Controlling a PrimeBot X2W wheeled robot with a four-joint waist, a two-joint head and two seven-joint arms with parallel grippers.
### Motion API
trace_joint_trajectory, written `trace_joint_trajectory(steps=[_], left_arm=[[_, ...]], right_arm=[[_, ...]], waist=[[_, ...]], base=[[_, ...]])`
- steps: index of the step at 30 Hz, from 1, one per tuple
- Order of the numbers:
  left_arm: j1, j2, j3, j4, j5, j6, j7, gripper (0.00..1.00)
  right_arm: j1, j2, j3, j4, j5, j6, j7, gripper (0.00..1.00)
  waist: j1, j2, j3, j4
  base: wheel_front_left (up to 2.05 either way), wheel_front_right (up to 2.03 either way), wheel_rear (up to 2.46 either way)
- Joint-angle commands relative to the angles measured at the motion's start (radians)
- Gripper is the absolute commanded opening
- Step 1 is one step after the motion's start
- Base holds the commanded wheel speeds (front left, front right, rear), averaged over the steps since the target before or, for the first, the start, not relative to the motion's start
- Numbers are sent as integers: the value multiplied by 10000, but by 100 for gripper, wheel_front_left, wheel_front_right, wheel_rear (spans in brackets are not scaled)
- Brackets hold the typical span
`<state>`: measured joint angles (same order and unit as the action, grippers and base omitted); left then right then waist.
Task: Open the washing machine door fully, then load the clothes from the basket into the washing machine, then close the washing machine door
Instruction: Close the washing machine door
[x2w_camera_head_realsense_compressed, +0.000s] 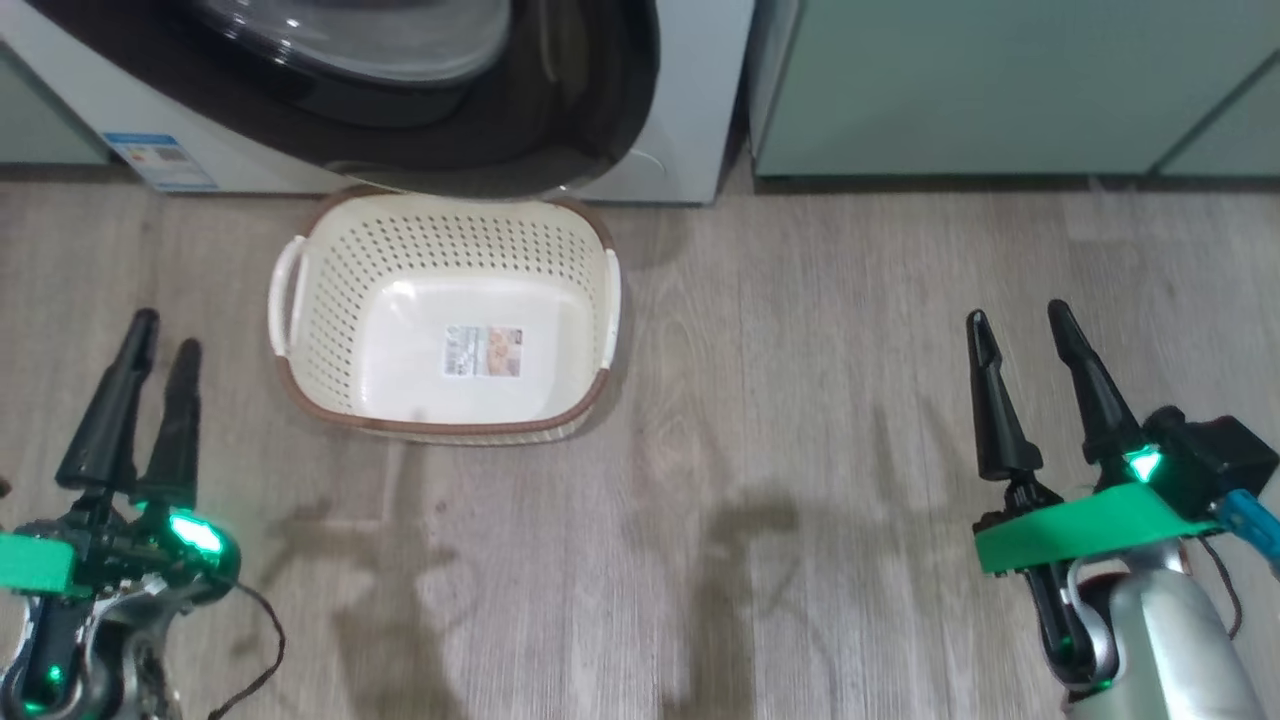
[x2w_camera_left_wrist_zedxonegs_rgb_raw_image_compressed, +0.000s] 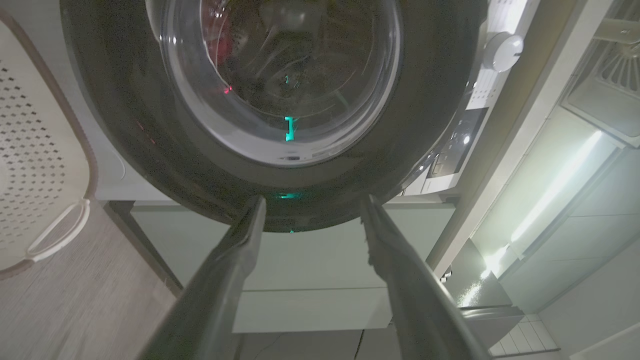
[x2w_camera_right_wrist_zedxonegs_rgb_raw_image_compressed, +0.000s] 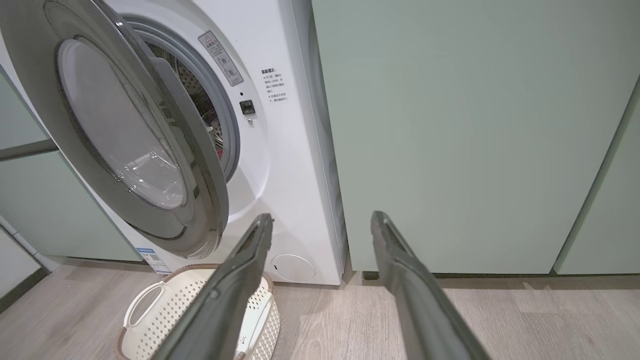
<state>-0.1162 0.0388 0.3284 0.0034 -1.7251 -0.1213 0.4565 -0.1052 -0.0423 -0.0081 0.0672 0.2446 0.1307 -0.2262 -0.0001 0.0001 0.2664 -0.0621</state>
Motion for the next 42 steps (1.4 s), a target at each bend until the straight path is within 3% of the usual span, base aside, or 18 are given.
trace_joint_trajectory(steps=[1, 5, 8, 13, 16, 21, 27, 42], left_arm=[[-98, 120, 148, -559, 62, -93, -322, 100], [47, 117, -287, -1429, 2080, -93, -2287, 100], [35, 210, -802, -2009, 4274, -93, -3742, 100], [104, 986, -1897, -2148, 8368, -93, -5699, 100], [166, 1239, -2466, -2007, 10506, 267, -6365, 100], [464, 1397, -3251, -1838, 12773, 921, -6759, 100], [1075, 1469, -3751, -1441, 14146, 1468, -6927, 100], [1796, 1592, -3997, -754, 14718, 1720, -7062, 100]], right_arm=[[-59, -79, 149, -360, -83, 0, 55, 100], [4, -79, 31, -575, -205, 0, 190, 100], [15, -79, -81, -799, -369, 0, 313, 100], [22, -79, -254, -1192, -645, 0, 555, 100], [108, -79, -329, -1358, -761, 0, 704, 100], [438, -79, -410, -1491, -848, 0, 880, 100], [971, -79, -449, -1444, -783, 0, 994, 100], [1920, -79, -431, -1517, -762, 0, 1193, 100]], waist=[[1, -1, -222, 162], [1, -1, -444, 271], [1, -1, -596, 351], [1, -1, -862, 440], [1, -1, -1059, 471], [1, -1, -1384, 536], [1, -1, -1758, 580], [1, -1, -2492, 557]], base=[[0, 0, 0], [0, 0, 0], [0, 0, 0], [0, 0, 0], [0, 0, 0], [0, 0, 0], [0, 0, 0], [0, 0, 0]])
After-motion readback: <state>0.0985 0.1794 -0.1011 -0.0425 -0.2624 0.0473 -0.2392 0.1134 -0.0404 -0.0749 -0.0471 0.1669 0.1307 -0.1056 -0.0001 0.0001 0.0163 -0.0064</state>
